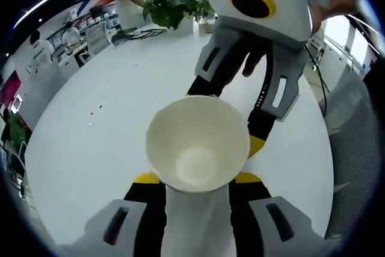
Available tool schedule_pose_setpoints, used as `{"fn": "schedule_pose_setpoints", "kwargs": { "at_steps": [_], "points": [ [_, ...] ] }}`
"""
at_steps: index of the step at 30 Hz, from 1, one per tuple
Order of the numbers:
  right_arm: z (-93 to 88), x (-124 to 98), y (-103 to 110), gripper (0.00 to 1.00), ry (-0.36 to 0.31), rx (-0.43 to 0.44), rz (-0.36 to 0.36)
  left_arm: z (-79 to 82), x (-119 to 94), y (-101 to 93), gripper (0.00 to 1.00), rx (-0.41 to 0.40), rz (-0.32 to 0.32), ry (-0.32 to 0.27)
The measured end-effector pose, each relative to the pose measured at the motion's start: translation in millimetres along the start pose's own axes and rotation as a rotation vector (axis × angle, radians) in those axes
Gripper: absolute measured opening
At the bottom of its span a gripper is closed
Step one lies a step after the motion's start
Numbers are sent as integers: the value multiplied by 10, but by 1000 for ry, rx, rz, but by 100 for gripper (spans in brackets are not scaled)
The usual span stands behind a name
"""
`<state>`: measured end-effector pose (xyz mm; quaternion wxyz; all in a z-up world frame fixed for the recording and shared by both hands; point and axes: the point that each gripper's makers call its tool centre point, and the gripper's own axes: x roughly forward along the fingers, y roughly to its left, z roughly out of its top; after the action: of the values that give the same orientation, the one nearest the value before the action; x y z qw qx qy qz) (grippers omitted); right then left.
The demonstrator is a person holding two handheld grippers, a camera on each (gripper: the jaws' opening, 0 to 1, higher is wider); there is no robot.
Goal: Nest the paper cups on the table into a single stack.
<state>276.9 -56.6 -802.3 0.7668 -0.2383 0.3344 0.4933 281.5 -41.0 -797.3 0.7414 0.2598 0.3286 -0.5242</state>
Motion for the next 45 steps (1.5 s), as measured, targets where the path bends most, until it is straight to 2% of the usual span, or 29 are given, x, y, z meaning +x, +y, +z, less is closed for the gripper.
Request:
{"fn": "schedule_pose_setpoints", "kwargs": {
  "at_steps": [5, 10, 16, 19, 24, 27, 29, 33, 38, 45],
  "points": [
    [5, -24, 27, 37, 7, 17, -6, -12, 3, 6, 40, -1, 3, 3],
    [-15, -15, -30, 52, 21, 38, -46, -42, -17, 6, 46, -11, 8, 11],
    [-64, -69, 22, 67, 14, 72, -51, -123, -95, -2, 55, -28, 29, 20],
    [-74, -96, 30, 69, -15, 131, -62, -156, -131, 15, 62, -31, 48, 16],
    [-134, -91, 88, 74, -4, 130, -61, -212, -240, -52, 64, -56, 74, 2],
    [-44, -169, 160, 78, -44, 189, -64, -224, -314, -40, 64, -92, 100, -28],
    [-41, -146, 126, 79, -53, 188, -76, -224, -378, -51, 66, -108, 123, -55],
    [-38, -269, 201, 80, -72, 214, -88, -320, -474, -119, 67, -140, 155, -80],
    [-137, -370, 285, 82, -72, 207, -98, -393, -614, -161, 67, -197, 196, -123],
    [-296, -571, 446, 83, -95, 244, -124, -404, -892, -338, 68, -263, 242, -185]
  ]
}}
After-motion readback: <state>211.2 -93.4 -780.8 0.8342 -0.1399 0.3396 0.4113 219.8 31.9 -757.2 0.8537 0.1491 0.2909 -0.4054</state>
